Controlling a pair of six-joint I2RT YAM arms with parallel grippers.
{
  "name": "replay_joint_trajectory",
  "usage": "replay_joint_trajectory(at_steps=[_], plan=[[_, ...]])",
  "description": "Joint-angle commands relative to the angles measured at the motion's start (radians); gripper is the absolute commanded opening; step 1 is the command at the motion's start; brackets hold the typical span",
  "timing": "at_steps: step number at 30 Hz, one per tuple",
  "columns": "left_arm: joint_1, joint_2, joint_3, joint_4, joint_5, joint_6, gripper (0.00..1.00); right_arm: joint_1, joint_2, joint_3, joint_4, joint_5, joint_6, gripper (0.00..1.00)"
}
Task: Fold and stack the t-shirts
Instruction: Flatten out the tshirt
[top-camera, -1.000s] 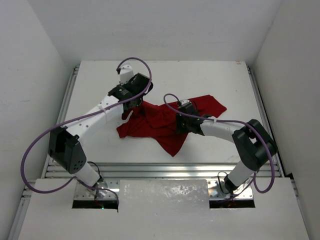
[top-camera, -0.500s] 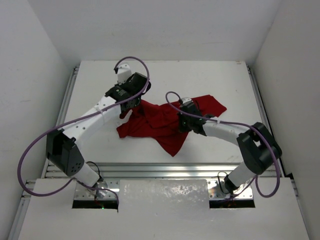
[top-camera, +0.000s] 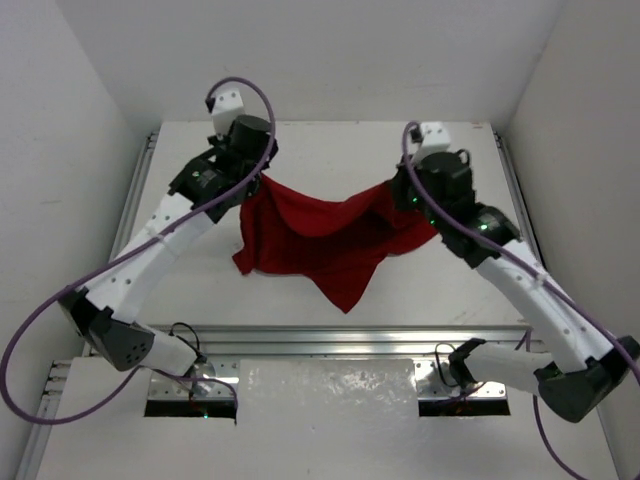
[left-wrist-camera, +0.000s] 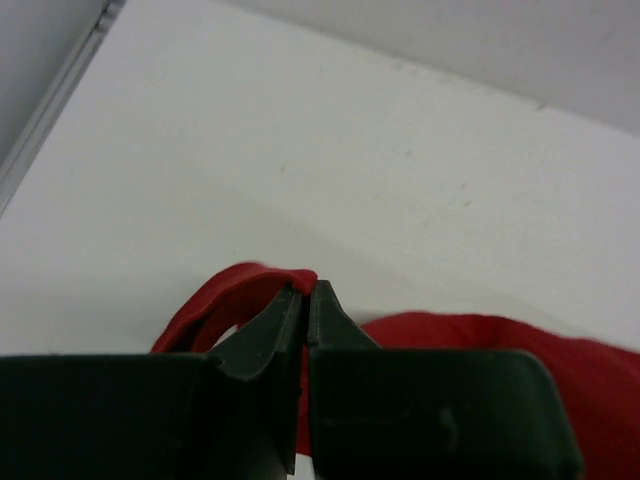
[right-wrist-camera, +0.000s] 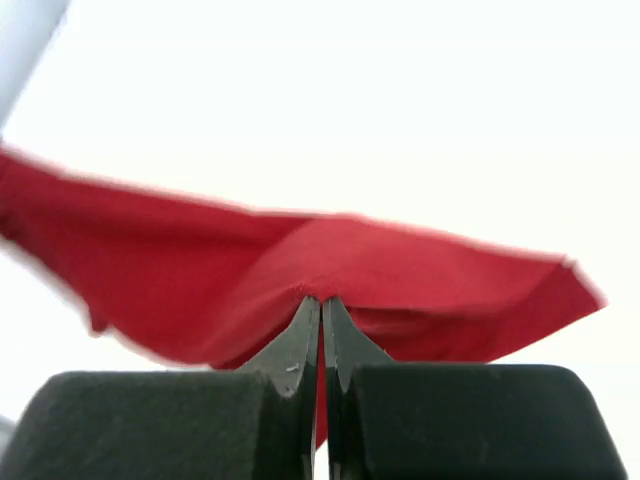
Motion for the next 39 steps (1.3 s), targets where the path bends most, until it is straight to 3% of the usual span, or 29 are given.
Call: replay_joint_trajectory(at_steps=[1, 3, 8, 14, 24, 32, 36, 39], plan=[[0.012, -0.094, 0.155, 0.036, 0.04, 0.164, 0.0, -0.068, -0.031, 0.224, -0.182, 0.094, -0.108, 0.0], [0.011, -0.077, 0.269, -0.008, 0.095, 0.228, 0.0, -0.134, -0.017, 0.356, -0.25, 0.07, -0.124, 0.0], [0.009, -0.045, 0.506, -0.153, 0.147, 0.284, 0.0, -0.147, -0.032, 0.559, -0.345, 0.097, -0.151, 0.0], [0.011, -0.115, 0.56, -0.214, 0.201, 0.285, 0.0, -0.148, -0.089, 0.667, -0.418, 0.117, -0.161, 0.0], [0.009, -0.328, 0.565, -0.035, 0.437, 0.319, 0.0, -0.148, -0.16, 0.835, -0.491, 0.048, -0.171, 0.0], [0.011, -0.364, 0.628, 0.115, 0.607, 0.391, 0.0, -0.147, -0.152, 0.897, -0.508, 0.048, -0.179, 0.0], [0.011, -0.287, 0.688, 0.092, 0.559, 0.397, 0.0, -0.145, -0.115, 0.831, -0.505, 0.02, -0.171, 0.0], [0.011, -0.215, 0.628, 0.092, 0.41, 0.399, 0.0, -0.147, -0.051, 0.73, -0.478, 0.029, -0.168, 0.0]])
